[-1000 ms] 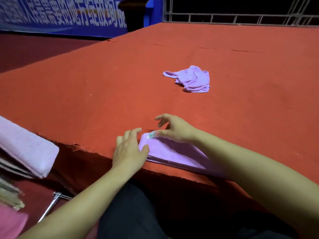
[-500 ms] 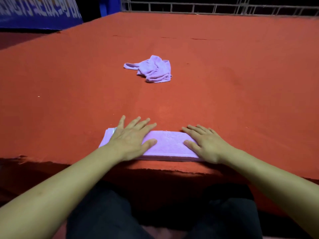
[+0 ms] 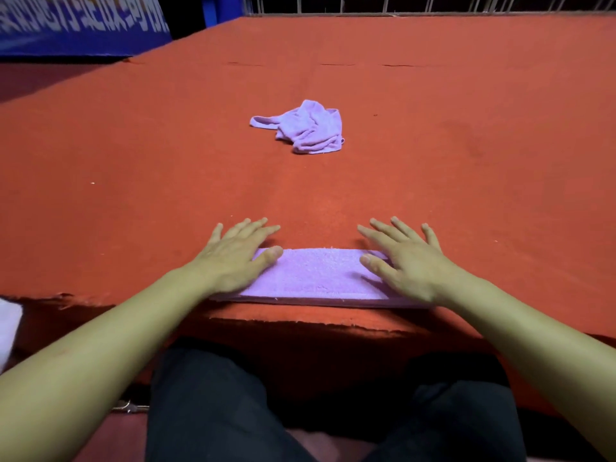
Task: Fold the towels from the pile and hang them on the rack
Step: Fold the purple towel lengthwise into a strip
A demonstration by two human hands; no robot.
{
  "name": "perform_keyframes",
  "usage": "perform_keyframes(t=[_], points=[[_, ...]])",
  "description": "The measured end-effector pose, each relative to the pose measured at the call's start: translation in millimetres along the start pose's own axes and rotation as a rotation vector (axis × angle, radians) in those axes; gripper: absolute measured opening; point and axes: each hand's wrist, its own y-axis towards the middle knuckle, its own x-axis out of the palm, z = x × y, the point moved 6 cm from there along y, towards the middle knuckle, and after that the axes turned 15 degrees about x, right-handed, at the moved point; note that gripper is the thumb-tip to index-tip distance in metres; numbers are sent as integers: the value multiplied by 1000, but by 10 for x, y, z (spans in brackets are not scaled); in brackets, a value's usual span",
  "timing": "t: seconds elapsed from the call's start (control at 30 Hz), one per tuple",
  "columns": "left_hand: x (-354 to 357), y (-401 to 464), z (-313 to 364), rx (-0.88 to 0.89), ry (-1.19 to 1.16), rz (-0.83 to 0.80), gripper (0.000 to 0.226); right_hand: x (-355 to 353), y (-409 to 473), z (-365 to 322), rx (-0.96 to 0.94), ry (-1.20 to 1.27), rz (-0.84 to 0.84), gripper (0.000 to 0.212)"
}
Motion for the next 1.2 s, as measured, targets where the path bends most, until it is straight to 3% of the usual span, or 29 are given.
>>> perform_keyframes(t=[0.13,0.23,0.4,0.63,0.7,0.77,0.83,0.97,1.07,1.2], points=[[168,-91,-183,-29,-75,-59,80,190,27,-100,-68,-78,-33,92],[186,-89,-229,-35,-97,-44,71,261,54,-35,-61,-59,-54,96],[191,-67,-221,-27,-98,-65,63,208,66,-56,-53,-70,-113,75],[181,-58,-184,-30,-55,-108,64,225,77,68,-8,-83,-128,65],[128,-69,-165,-44,-10,-115,66,151,71,63,-26,69,-122,61],[16,-45,-93,-40,67,-65,67,-19,62,160,-25,402,-91,52],[-160,45,106,1,126,84,62,-179,29,377,4,609,-33,45],[-384,408,845,155,218,308,46,-251,-69,808,54,592,56,49],[-357,731,1403,283,135,311,43,-239,-158,990,44,523,119,53],[-213,1088,1899,368,-37,197,40,-167,-246,1157,36,434,147,60]])
